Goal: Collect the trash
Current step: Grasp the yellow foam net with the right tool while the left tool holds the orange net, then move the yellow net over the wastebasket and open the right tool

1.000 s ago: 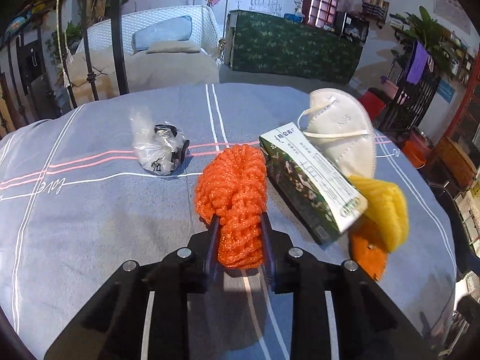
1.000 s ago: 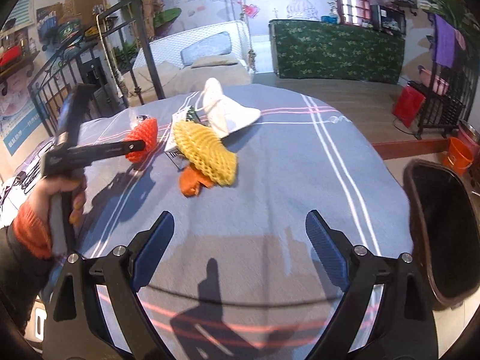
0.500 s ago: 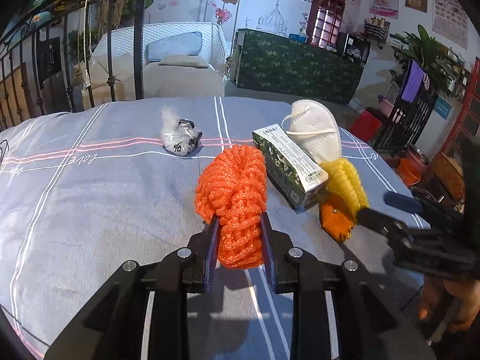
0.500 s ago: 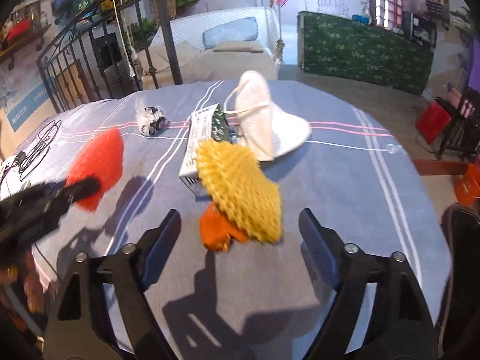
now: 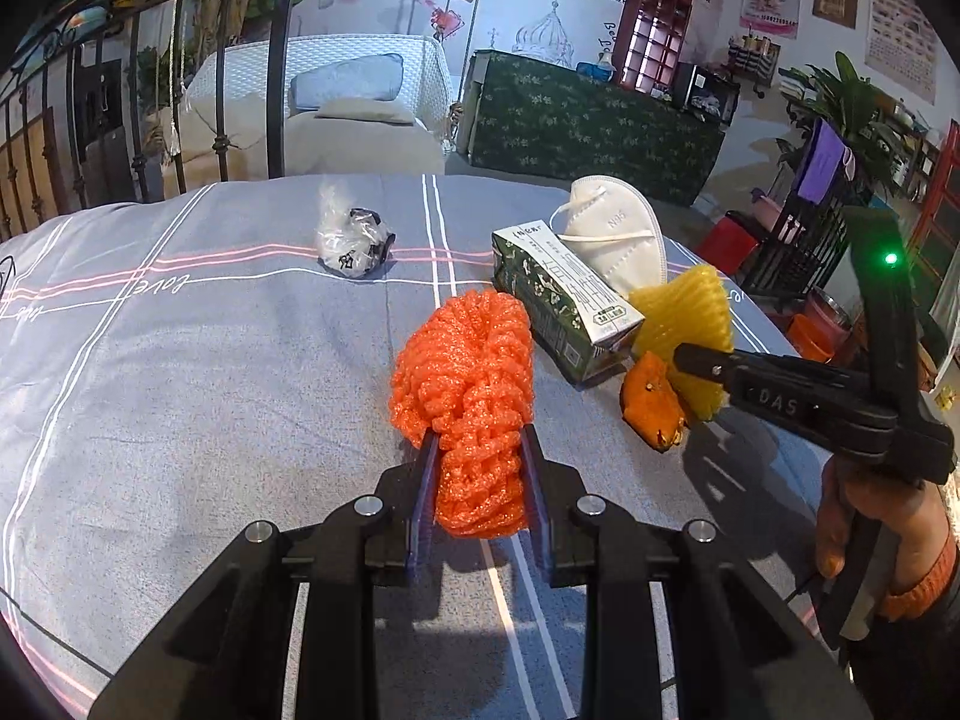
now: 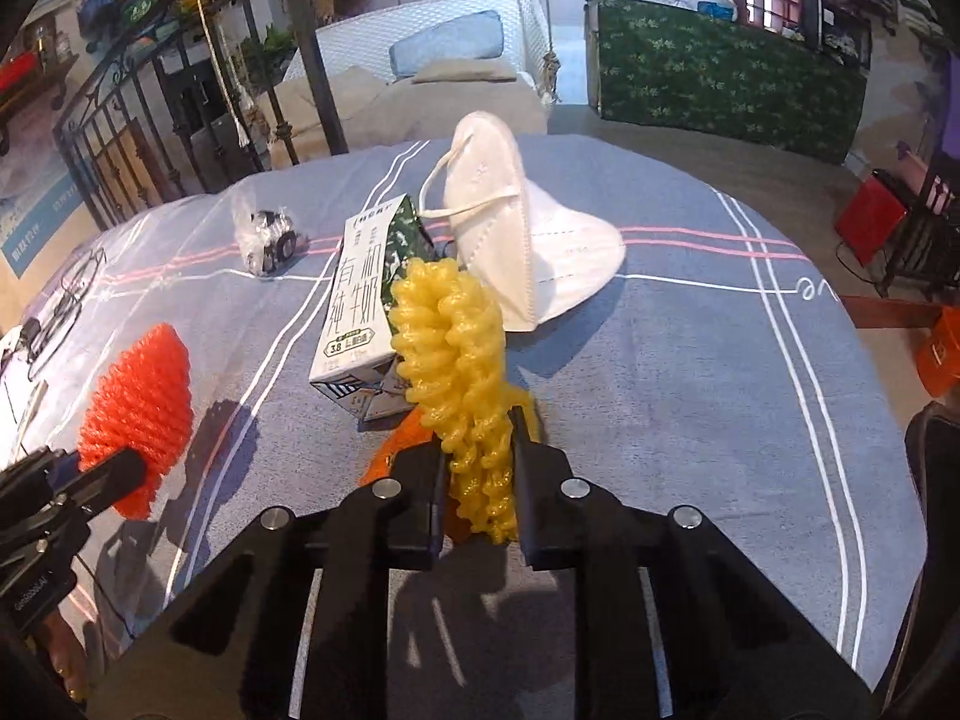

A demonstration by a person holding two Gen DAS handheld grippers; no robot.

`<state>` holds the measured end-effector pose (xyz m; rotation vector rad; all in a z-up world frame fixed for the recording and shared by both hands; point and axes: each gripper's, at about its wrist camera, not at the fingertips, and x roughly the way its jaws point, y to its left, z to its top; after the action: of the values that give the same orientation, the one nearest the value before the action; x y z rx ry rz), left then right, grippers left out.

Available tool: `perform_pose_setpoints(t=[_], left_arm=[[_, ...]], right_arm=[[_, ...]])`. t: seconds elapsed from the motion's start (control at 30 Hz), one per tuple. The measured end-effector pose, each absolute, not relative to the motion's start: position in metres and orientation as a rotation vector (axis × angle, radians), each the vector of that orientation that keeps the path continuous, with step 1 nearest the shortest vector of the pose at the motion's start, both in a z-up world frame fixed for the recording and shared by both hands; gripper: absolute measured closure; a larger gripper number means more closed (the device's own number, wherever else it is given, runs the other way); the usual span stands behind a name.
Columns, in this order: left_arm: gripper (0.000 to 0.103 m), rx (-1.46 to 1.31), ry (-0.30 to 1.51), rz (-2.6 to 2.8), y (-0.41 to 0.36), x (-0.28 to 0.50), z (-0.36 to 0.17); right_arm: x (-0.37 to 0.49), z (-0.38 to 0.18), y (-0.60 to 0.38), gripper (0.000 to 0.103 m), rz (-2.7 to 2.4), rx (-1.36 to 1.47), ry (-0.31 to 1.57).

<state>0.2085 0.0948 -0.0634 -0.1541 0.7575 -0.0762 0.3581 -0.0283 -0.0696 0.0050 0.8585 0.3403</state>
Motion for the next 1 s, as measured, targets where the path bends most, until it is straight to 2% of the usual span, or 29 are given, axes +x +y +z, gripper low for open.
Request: perform_pose_setpoints(t=[0.5,1.0], left_arm=[[0.077,-0.127,0.731,-0.159,0.059,0.196,-0.057],[0.077,-0.032,0.743,-0.403,-0.051,0.200,-0.059]], right_arm=[[0.274,-0.046,-0.084,0.086,0.266,0.087,0.700],[0.236,-0.056,-0.208,0.086,0.019,0.165,0.699]])
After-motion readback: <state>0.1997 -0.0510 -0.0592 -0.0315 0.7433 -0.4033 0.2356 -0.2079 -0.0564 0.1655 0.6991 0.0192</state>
